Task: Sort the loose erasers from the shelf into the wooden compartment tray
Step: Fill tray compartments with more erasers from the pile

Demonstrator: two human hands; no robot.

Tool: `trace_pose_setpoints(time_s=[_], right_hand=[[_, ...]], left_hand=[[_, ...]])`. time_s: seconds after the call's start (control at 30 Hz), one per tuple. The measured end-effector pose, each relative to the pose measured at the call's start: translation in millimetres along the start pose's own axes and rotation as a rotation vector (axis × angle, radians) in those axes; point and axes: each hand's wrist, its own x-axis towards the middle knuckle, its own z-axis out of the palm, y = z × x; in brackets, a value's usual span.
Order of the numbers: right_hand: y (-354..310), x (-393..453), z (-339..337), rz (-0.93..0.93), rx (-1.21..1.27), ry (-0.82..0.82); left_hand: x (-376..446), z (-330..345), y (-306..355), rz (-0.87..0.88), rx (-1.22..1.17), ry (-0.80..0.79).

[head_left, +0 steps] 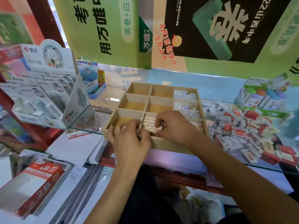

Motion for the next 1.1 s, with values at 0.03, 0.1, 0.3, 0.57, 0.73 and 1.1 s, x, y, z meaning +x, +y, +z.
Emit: trace_pose_setpoints(time_s=[0.03,0.1,0.3,0.57,0.73,1.1], right_hand=[[0.2,1.1,0.7,-0.006,-0.011,-0.005],[-0.5,2.8,1.4,-0.006,-0.006,0.005],[-3.0,-6.9,-9.6,0.045,0.143,0.081],[46.4,-88.9,-66.9,0.181,0.281,0.285],[106.9,-149.4,-103.7,0.349,0.271,0.47],[213.1,-207.3,-134.7,0.61,0.275,0.669]], left_hand=[[0.3,0.0,-0.8,0.006,-0.004,-0.001],[0.8,-0.4,-1.7,0.017,-0.013,-0.003],[-1.5,-5.4,4.3,0.131,-0.172,0.025],[-11.4,4.8,74.8,0.435,-0.468,-0.169],[-5.9,42.0,148.8,0.553,-0.514,-0.478],[-0.5,151.2,267.5,0.83,-0.143,-0.807]])
